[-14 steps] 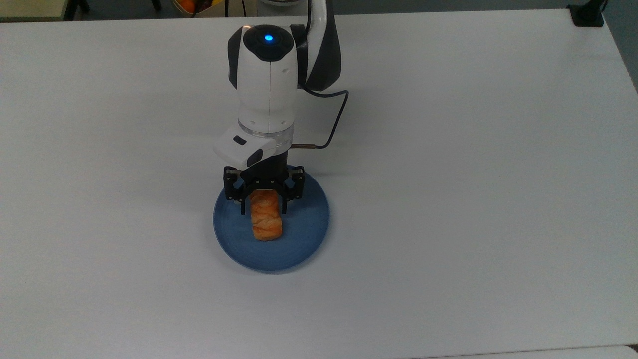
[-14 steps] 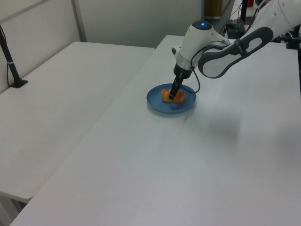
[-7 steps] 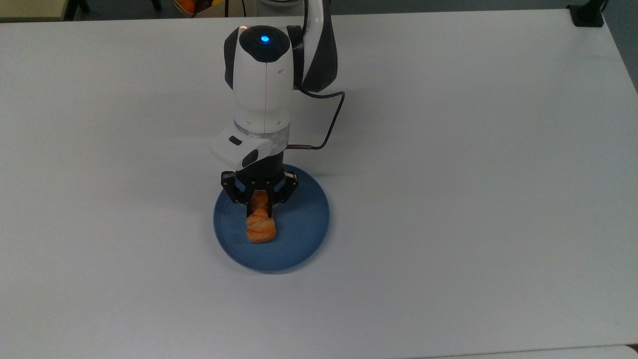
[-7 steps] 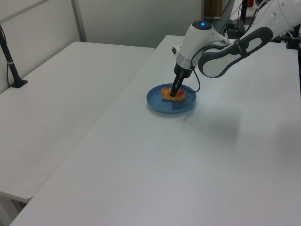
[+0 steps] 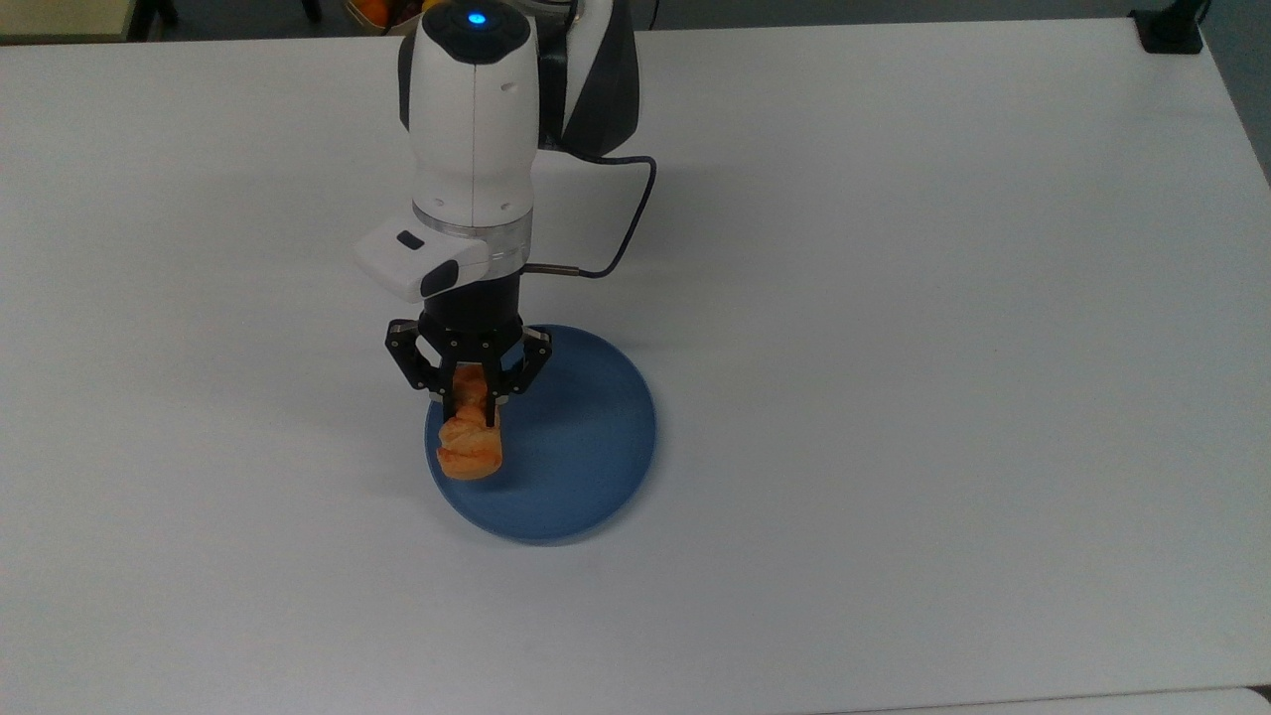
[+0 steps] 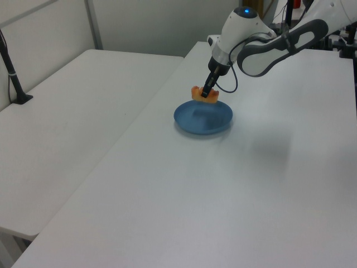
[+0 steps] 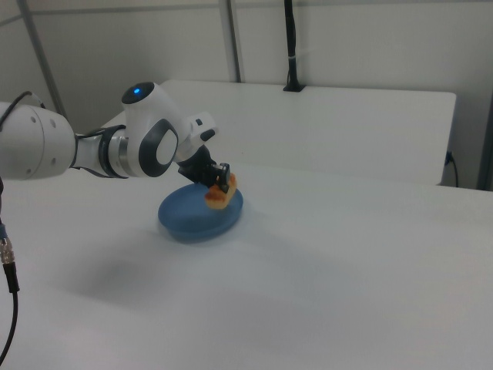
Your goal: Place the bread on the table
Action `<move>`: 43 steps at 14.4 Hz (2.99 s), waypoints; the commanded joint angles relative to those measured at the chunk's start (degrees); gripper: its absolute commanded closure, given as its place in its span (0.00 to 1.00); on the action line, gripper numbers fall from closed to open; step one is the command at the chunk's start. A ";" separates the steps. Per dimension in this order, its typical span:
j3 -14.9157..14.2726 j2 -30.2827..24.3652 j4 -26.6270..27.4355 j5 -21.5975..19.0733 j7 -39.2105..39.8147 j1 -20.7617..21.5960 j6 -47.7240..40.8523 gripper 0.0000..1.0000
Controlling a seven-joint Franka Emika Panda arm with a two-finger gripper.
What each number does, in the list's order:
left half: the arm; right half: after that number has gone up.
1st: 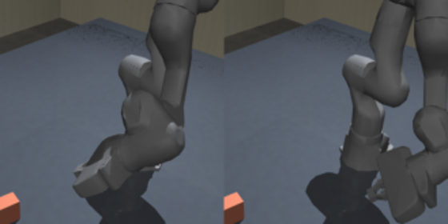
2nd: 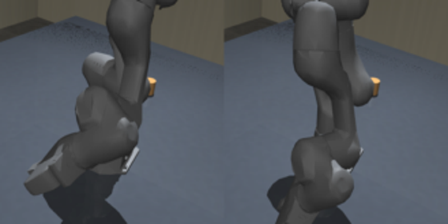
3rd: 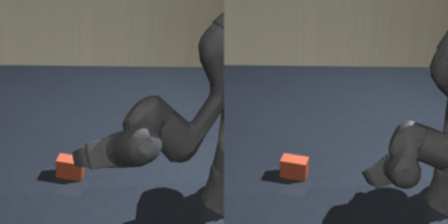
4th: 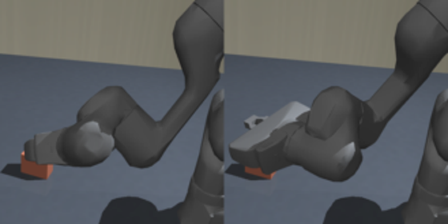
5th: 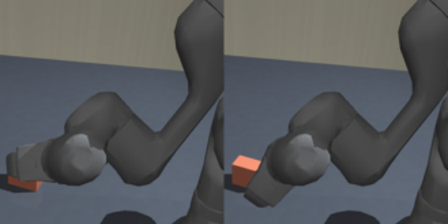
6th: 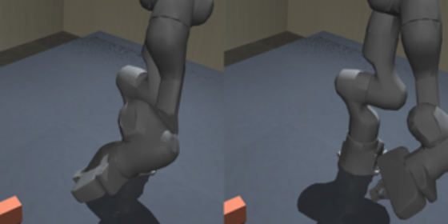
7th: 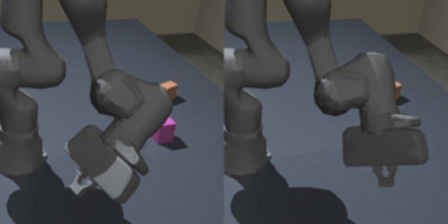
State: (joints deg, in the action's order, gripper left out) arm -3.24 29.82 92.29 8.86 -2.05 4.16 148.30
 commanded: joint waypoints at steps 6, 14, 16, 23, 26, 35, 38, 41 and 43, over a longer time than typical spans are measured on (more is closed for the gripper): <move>0.60 -1.78 -4.12 -3.66 8.09 -11.35 -1.35 0.64; 0.86 12.44 -19.76 -4.99 21.29 -22.69 -0.64 0.64; 5.68 17.10 -23.29 -4.81 26.72 -27.43 -0.47 0.64; 7.20 19.84 -22.86 -4.99 29.74 -28.69 2.87 0.59; 7.37 19.49 -22.16 -4.99 29.56 -29.21 3.05 0.00; 10.53 2.90 -16.53 -6.04 25.71 -31.59 -7.99 0.00; 10.53 -10.08 -11.97 -16.65 18.87 -31.06 -22.38 0.00; 10.54 -16.09 -12.57 -18.53 6.49 -28.70 -37.08 0.00; 10.45 -19.43 -12.22 -18.17 -0.56 -25.10 -42.72 0.00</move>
State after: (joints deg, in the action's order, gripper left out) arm 7.74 16.87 74.95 -8.73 6.52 -25.11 110.99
